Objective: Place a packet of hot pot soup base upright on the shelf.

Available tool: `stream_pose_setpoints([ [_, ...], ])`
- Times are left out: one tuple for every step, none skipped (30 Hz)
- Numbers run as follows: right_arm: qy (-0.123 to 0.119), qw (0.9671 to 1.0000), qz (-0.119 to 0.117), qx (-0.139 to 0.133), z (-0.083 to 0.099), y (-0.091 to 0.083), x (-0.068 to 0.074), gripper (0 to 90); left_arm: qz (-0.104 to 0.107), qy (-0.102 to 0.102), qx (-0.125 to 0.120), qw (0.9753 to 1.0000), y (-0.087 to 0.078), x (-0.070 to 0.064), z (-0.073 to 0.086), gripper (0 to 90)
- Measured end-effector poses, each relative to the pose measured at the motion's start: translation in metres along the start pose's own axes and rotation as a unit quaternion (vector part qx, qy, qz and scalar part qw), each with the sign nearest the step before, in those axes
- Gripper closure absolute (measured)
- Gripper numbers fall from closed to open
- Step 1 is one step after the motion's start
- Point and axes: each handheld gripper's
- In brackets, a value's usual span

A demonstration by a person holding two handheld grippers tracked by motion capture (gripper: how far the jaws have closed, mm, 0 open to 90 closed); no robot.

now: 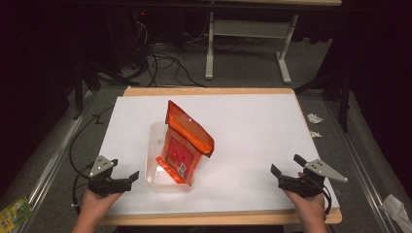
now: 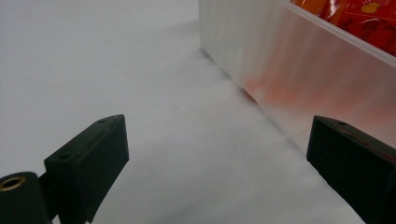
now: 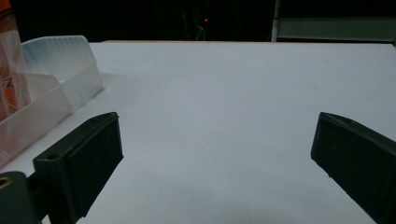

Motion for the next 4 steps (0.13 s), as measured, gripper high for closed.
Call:
stream_pose_setpoints([
  [0.0,1.0,0.0,0.002,0.0006,0.0012,-0.0008,2.2,0.001,0.001,0.0,1.0,-0.0005,0.0009,0.0002,6.3],
  [0.003,1.0,0.003,0.003,0.001,0.0021,-0.0012,2.2,0.001,0.003,0.0,1.0,-0.0008,0.0016,0.0003,6.3],
  [0.006,1.0,0.003,0.004,0.0014,0.0031,-0.0017,2.2,0.0,0.003,-0.001,1.0,-0.0011,0.0021,0.0005,6.3],
  [0.006,1.0,0.003,0.004,0.0014,0.0031,-0.0017,2.2,0.0,0.003,-0.001,1.0,-0.0011,0.0021,0.0005,6.2],
])
Point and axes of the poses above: each handheld gripper's, and its own axes: y roughly forward along the jaws, z roughly out of its underside, x roughly to its left, and after that the axes turned 2 degrees about x, right-handed
